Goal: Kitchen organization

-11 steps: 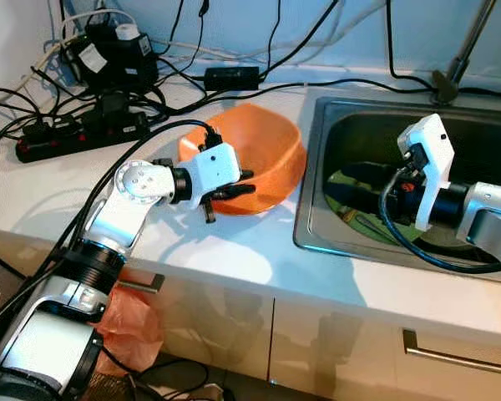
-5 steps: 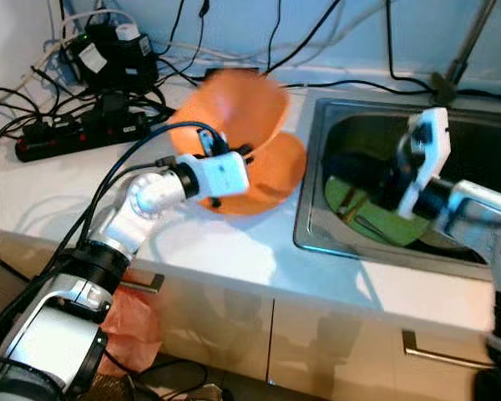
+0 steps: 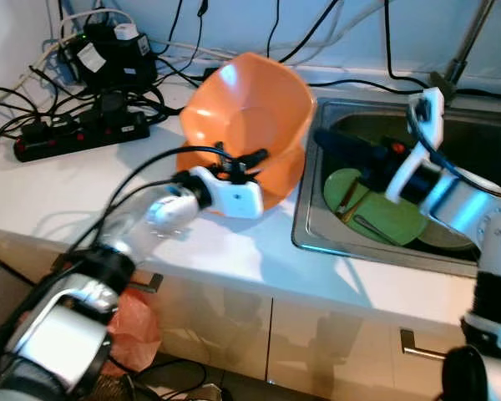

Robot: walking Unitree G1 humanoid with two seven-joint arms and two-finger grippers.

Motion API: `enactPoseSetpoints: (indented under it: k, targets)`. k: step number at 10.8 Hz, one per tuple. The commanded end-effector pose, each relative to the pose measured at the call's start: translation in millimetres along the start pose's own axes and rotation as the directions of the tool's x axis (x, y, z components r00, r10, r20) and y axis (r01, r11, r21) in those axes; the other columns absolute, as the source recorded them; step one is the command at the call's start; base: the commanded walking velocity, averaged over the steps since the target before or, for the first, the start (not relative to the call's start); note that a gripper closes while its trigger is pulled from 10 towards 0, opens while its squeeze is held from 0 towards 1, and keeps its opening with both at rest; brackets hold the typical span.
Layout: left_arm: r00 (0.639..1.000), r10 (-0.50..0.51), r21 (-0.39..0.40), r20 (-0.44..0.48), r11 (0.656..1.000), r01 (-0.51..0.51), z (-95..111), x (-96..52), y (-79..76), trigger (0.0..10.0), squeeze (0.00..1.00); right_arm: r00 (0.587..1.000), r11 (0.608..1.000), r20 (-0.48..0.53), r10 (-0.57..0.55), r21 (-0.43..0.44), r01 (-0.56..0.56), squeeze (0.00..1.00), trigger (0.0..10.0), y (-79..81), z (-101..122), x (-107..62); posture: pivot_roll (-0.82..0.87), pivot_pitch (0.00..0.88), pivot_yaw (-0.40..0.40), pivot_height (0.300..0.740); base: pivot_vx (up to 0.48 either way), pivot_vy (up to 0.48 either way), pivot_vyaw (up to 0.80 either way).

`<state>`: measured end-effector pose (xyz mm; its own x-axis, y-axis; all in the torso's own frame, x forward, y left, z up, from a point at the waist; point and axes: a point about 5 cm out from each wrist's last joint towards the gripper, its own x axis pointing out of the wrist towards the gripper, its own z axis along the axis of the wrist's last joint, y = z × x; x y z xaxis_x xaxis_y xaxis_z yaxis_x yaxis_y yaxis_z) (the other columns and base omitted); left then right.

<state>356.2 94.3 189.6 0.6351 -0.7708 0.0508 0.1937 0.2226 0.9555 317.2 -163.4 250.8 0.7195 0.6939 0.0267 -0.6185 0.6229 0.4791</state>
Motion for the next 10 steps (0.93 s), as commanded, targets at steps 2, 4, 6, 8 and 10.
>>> enactPoseSetpoints:
  k: [2, 4, 6, 8, 10]
  targets:
    - [0.998, 0.045, 0.029, 0.047, 0.998, -0.047, 7.9, 8.6, 7.0, 0.0, 0.0, 1.0, 1.0, 0.009, 0.01, 0.013, -0.01, 0.0, 10.0, 5.9, 4.6, 10.9, 0.0, 0.039, 0.064, 0.74, 0.0, 0.0, 0.0]
    - [0.985, 0.136, 0.048, 0.103, 0.989, -0.141, 17.6, 13.6, 18.5, 0.0, 0.0, 0.998, 0.999, 0.056, 0.023, 0.035, -0.025, 0.0, 10.0, 9.5, 13.2, 21.8, 0.01, 0.039, 0.064, 0.74, 0.0, 0.0, 0.0]
    - [0.975, 0.187, 0.059, 0.121, 0.979, -0.195, 20.7, 14.7, 21.8, 0.0, 0.0, 0.995, 0.998, 0.092, 0.039, 0.045, -0.044, 0.0, 10.0, 15.8, 20.5, 33.2, 0.01, 0.041, 0.06, 0.74, 0.0, 0.0, 0.0]
    - [0.963, 0.236, 0.059, 0.134, 0.968, -0.245, 23.4, 15.0, 26.4, 0.0, 0.0, 0.993, 0.997, 0.112, 0.044, 0.051, -0.05, 0.0, 10.0, 19.1, 24.6, 39.9, 0.01, 0.044, 0.057, 0.74, 0.0, 0.0, 0.0]
    - [0.963, 0.228, 0.048, 0.145, 0.97, -0.237, 27.0, 17.7, 19.5, 0.0, 0.0, 0.99, 0.997, 0.144, -0.009, 0.08, -0.003, 0.0, 10.0, 18.3, 31.2, 55.8, 0.01, 0.048, 0.056, 0.74, 0.0, 0.0, 0.0]
